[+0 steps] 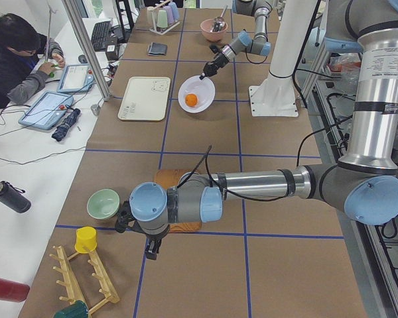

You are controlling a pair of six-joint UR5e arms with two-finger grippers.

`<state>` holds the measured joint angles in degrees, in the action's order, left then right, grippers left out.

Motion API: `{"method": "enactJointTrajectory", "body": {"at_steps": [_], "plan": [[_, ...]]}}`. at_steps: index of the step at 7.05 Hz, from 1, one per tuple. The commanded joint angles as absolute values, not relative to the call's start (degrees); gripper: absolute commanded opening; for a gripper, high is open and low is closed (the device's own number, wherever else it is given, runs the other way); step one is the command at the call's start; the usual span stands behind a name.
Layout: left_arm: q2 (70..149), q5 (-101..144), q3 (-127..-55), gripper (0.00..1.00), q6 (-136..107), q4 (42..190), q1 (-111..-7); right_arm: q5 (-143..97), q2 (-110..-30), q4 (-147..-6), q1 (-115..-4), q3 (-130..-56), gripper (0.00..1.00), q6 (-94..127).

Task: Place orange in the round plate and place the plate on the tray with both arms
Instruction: 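Lift the plate with the orange and carry it onto the bear tray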

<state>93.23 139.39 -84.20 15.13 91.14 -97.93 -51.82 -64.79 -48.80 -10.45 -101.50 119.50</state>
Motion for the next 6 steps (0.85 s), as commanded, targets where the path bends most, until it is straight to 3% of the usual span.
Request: {"method": "enactJointTrajectory", "body": {"at_steps": [1,4,6], "plan": [[91.5,139.7,-86.6,0.99,14.0,91.4,-97.6,-51.0,-64.7,-45.5,-11.2,-101.5,0.00,119.6],[89.4,138.9,-91.8,0.99,9.8,91.3,-96.5,-50.9,-62.6,-46.1,-16.5,-99.0,0.00,120.0],[89.4,138.9,-91.8,0.99,9.8,91.6,-96.5,-50.3,-57.6,-46.2,-20.9,-91.2,0.00,128.3]]}}
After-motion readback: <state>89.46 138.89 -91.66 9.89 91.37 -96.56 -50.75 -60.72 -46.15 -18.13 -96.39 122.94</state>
